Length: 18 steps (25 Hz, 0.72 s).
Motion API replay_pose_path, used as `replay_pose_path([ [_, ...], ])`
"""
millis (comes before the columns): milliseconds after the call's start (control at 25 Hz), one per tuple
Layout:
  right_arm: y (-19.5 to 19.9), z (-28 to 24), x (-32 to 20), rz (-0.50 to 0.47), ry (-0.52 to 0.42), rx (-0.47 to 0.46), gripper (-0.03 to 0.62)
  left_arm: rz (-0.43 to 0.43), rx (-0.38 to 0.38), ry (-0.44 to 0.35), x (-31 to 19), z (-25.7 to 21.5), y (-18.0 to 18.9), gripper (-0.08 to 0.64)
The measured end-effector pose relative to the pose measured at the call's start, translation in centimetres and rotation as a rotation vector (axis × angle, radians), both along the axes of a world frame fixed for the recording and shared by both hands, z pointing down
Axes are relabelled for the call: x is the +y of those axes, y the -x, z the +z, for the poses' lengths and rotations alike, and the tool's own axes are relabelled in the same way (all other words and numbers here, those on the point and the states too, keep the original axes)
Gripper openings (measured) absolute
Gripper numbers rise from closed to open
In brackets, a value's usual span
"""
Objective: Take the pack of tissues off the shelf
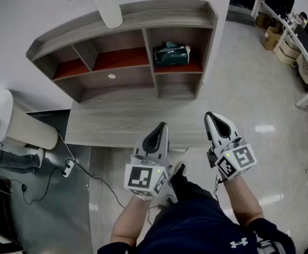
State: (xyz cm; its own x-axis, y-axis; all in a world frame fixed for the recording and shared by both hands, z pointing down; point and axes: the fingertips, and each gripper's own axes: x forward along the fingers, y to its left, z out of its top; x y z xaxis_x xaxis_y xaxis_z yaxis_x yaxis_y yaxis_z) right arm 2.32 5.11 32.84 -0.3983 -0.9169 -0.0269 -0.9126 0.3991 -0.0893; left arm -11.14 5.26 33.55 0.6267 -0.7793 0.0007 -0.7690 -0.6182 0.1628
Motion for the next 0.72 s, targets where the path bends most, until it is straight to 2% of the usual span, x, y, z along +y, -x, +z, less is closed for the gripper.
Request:
replay_pose_path([
  [160, 1.1, -0.8, 5.6, 0.006, -0.020, -0.009, 0.012, -0.031, 0.008, -0.053, 4.6, -1.2, 2.0, 0.017],
  [280, 1.1, -1.1, 9.9, -0.005, -0.029, -0.006, 0.011, -0.066, -0.040, -0.094, 7.7, -1.6, 2.1, 0.017],
  [400, 0.5, -1.4, 12.4, -0.024, -0.044, -0.025, 0.012, -0.089, -0.070, -0.108, 9.8, -2.1, 1.5, 0.017],
  [560, -0.2, -1.3, 14.2, -0.070, -0.049, -0.036, 0.012, -0.129, -0.070, -0.083, 11.6, -2.1, 0.2, 0.017],
  [720, -2.3, -1.7, 15.1, -0.106, -0.056, -0.058, 0.011, -0.134, -0.075, -0.081, 12.9, -2.7, -2.7, 0.017],
])
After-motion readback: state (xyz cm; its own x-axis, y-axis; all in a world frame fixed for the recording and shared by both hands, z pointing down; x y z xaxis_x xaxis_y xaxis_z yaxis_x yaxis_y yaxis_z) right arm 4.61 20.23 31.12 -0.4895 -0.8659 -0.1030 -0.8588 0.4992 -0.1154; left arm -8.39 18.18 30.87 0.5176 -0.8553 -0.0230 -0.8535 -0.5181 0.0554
